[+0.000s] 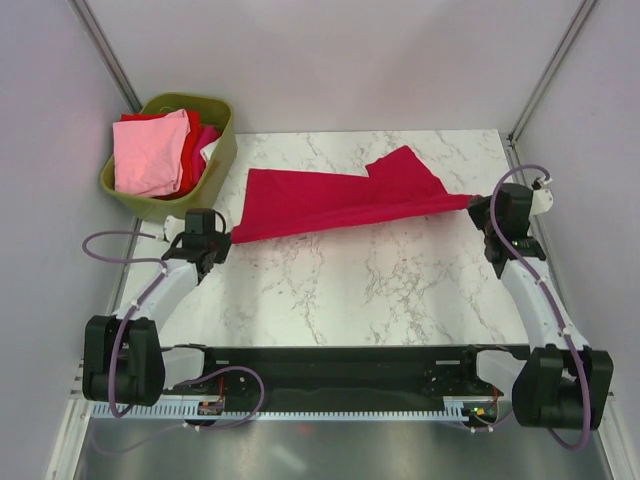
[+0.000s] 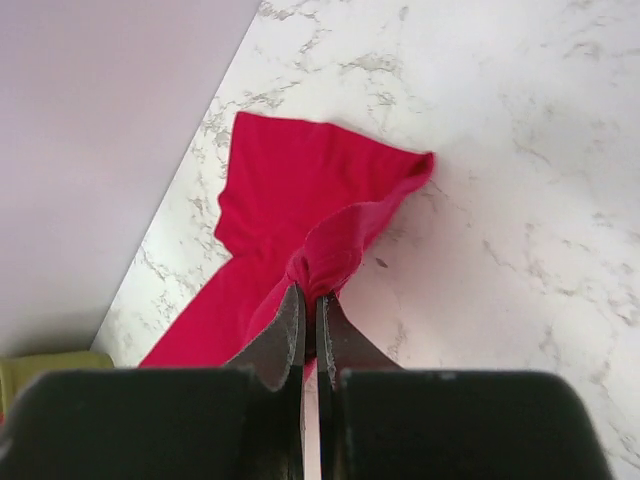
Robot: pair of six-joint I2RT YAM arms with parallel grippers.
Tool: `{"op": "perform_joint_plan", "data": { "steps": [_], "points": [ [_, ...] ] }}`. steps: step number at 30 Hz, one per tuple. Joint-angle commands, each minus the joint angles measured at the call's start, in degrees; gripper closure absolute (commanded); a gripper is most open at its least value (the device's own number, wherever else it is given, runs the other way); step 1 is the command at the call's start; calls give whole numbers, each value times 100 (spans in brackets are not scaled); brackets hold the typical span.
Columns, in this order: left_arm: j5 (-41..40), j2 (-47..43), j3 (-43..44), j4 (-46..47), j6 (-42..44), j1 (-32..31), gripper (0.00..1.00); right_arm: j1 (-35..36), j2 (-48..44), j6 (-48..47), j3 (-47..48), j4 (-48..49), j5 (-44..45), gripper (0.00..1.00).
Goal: Fold and stack the t-shirts
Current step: Fold the tshirt
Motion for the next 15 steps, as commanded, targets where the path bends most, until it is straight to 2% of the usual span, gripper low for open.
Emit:
{"op": "perform_joint_plan", "data": {
  "steps": [1,6,15],
  "points": [
    [-345,-192,-198,-167,223,97,98,-49,-510,-52,-841,-321,517,98],
    [-195,-297,-470,-175,285,115,98,-190,-590,448,-1983,-779,746,98],
    [-169,-420,-717,-193,355,115,98,-199,-1054,792,-2416,-849,1063,97]
  ]
}}
